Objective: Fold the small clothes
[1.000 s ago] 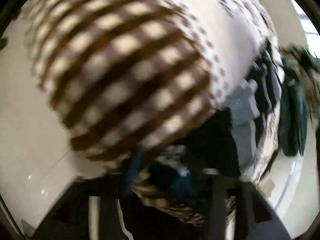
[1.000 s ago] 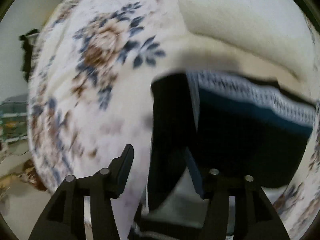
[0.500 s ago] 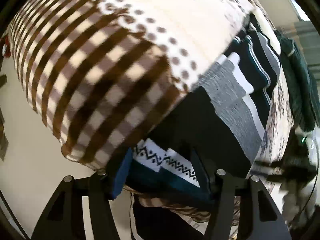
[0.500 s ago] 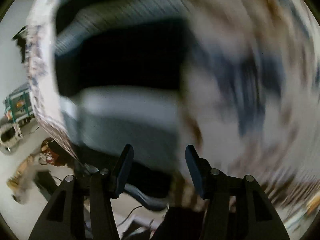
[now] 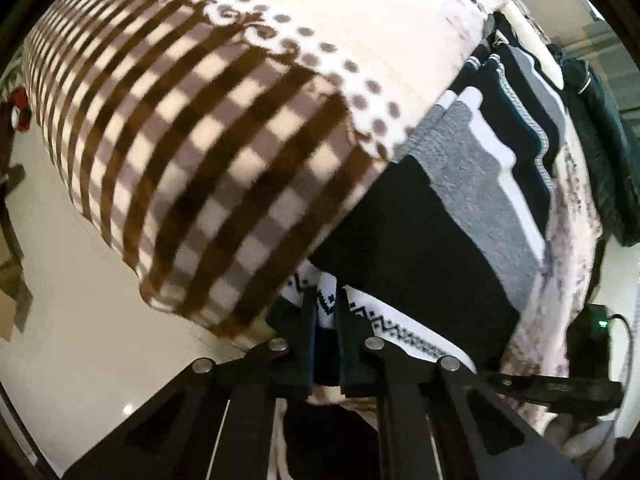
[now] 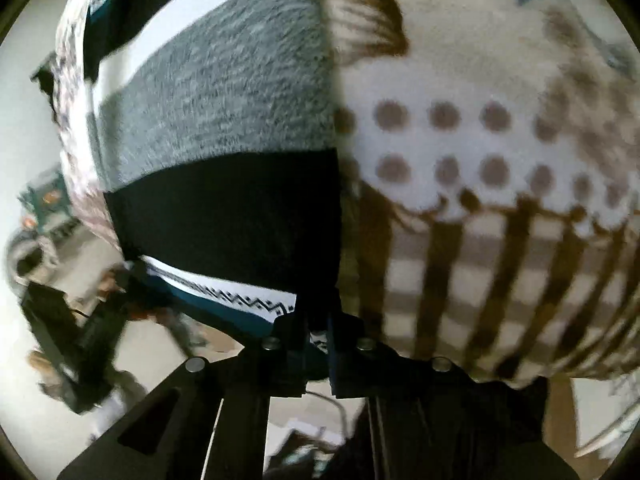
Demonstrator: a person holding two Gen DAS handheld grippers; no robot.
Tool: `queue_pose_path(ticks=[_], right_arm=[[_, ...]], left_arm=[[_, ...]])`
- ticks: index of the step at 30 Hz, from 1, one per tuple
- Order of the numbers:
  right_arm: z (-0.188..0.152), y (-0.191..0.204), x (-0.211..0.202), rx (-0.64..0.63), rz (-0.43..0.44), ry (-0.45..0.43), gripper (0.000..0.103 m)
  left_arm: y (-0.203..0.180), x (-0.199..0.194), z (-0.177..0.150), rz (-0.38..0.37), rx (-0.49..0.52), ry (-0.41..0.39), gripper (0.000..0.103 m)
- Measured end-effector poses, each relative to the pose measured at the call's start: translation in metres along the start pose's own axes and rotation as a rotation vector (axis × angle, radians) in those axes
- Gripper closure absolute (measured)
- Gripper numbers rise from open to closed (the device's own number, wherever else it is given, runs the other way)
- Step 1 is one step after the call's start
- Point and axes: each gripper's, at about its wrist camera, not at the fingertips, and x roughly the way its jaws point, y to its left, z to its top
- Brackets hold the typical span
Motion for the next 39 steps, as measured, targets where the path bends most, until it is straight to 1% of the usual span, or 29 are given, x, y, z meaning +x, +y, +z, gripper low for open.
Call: queue_pose_path(ticks=[2, 3, 4, 5, 6, 7, 8, 9, 10, 11, 12, 13, 14, 16, 17, 18, 19, 20, 23, 26, 28, 29, 33, 36, 39], right_arm=[[0.002, 0.006, -0.005, -0.021, -0.004, 0.008, 0.096], [0.004, 0.007, -0.010, -0.014, 0.011, 0.019, 0.093], [0.007, 0.008, -0.015, 0.003, 0.030, 0.030, 0.091], [0.011, 0.006, -0.028, 0.026, 0.056, 0.034, 0.090], [0.016, 0.005, -0.040, 0.036, 0.072, 0.023, 0.089], [0.020, 0.004, -0.055, 0.038, 0.087, -0.003, 0.085], [0.027, 0.004, -0.079, 0.038, 0.099, -0.060, 0.071], [0.032, 0.003, -0.096, 0.041, 0.100, -0.099, 0.052], [0.040, 0.003, -0.117, 0.049, 0.100, -0.152, 0.044], [0.051, 0.003, -0.138, 0.057, 0.101, -0.203, 0.040], [0.065, 0.003, -0.158, 0.067, 0.107, -0.250, 0.040], [0.080, 0.004, -0.173, 0.079, 0.122, -0.276, 0.040], [0.103, 0.002, -0.191, 0.093, 0.139, -0.297, 0.040], [0.135, 0.004, -0.215, 0.120, 0.158, -0.351, 0.040], [0.160, 0.008, -0.229, 0.127, 0.150, -0.398, 0.041], [0.179, 0.010, -0.240, 0.130, 0.139, -0.434, 0.040], [0.202, 0.012, -0.252, 0.139, 0.117, -0.484, 0.040], [0.227, 0.006, -0.263, 0.150, 0.105, -0.509, 0.040], [0.286, 0.005, -0.281, 0.197, 0.105, -0.564, 0.040], [0.339, -0.002, -0.299, 0.247, 0.086, -0.592, 0.040], [0.364, -0.002, -0.297, 0.276, 0.060, -0.612, 0.040], [0.376, -0.006, -0.298, 0.291, 0.061, -0.621, 0.040], [0.401, -0.012, -0.284, 0.329, 0.113, -0.616, 0.040], [0.411, -0.017, -0.275, 0.332, 0.133, -0.610, 0.040], [0.413, -0.012, -0.267, 0.335, 0.143, -0.602, 0.040]], left_arm=[[-0.011, -0.015, 0.005, 0.003, -0.001, 0.031, 0.093], [-0.017, -0.023, 0.008, 0.012, 0.005, 0.035, 0.086], [-0.023, -0.035, 0.011, 0.029, 0.021, 0.026, 0.080], [-0.033, -0.048, 0.017, 0.030, 0.046, 0.001, 0.070], [-0.044, -0.061, 0.025, 0.008, 0.077, -0.028, 0.052], [-0.055, -0.071, 0.036, -0.009, 0.103, -0.053, 0.043], [-0.070, -0.081, 0.053, -0.029, 0.135, -0.089, 0.032], [-0.080, -0.085, 0.067, -0.056, 0.152, -0.111, 0.031], [-0.090, -0.087, 0.084, -0.084, 0.167, -0.128, 0.031], [-0.104, -0.085, 0.108, -0.110, 0.184, -0.142, 0.031], [-0.117, -0.081, 0.131, -0.136, 0.196, -0.152, 0.031], [-0.128, -0.076, 0.152, -0.160, 0.206, -0.162, 0.031], [-0.144, -0.067, 0.177, -0.177, 0.220, -0.170, 0.031], [-0.178, -0.045, 0.226, -0.174, 0.268, -0.187, 0.031], [-0.195, -0.033, 0.250, -0.166, 0.304, -0.191, 0.031], [-0.213, -0.020, 0.275, -0.162, 0.337, -0.187, 0.031], [-0.225, -0.008, 0.292, -0.164, 0.363, -0.181, 0.031], [-0.244, 0.007, 0.315, -0.174, 0.399, -0.170, 0.031], [-0.288, 0.038, 0.352, -0.167, 0.491, -0.152, 0.031], [-0.317, 0.064, 0.366, -0.127, 0.583, -0.137, 0.031], [-0.323, 0.073, 0.369, -0.107, 0.611, -0.132, 0.031], [-0.325, 0.082, 0.371, -0.109, 0.619, -0.122, 0.031], [-0.326, 0.100, 0.371, -0.109, 0.634, -0.092, 0.031], [-0.327, 0.109, 0.371, -0.098, 0.647, -0.084, 0.031], [-0.329, 0.113, 0.372, -0.093, 0.661, -0.081, 0.031]])
